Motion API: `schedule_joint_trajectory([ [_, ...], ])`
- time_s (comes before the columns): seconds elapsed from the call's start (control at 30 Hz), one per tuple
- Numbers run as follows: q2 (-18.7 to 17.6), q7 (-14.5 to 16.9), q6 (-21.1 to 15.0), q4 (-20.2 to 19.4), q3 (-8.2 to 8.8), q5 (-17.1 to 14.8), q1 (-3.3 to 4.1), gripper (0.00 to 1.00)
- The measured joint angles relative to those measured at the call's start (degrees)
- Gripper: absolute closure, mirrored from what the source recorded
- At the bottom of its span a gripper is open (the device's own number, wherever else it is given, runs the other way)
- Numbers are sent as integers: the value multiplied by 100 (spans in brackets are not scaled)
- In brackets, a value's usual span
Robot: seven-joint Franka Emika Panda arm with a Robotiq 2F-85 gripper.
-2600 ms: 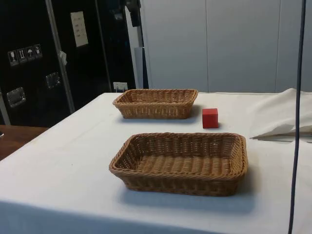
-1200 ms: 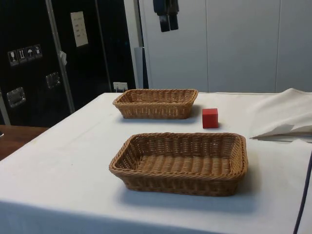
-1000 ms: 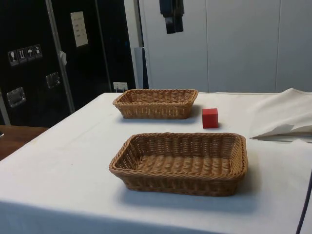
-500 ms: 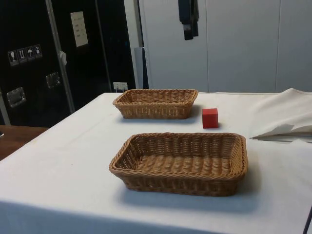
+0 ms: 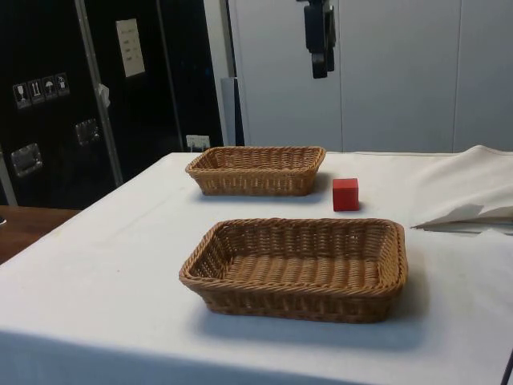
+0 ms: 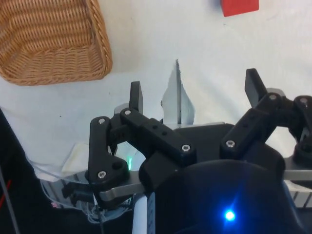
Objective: Pick up the red cube and place it into the right basket.
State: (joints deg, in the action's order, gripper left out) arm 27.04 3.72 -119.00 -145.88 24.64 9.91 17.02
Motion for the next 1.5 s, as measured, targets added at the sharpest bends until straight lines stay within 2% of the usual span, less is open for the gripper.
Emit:
schedule_joint_trajectory([
  [0.13, -6, 23, -74, -63, 52, 40, -17, 0],
  [0.33, -120, 178, -413, -241, 344, 212, -23, 0],
  [0.63, -269, 264, -819, -487, 619, 395, -29, 0],
  [0.83, -298, 275, -1094, -688, 693, 441, -29, 0],
  [1.2, -390, 275, -1839, -1169, 865, 567, -40, 0],
  [1.37, -550, 292, -2149, -1278, 911, 567, -40, 0],
  [1.5, -796, 315, -2590, -1415, 963, 567, -40, 0],
])
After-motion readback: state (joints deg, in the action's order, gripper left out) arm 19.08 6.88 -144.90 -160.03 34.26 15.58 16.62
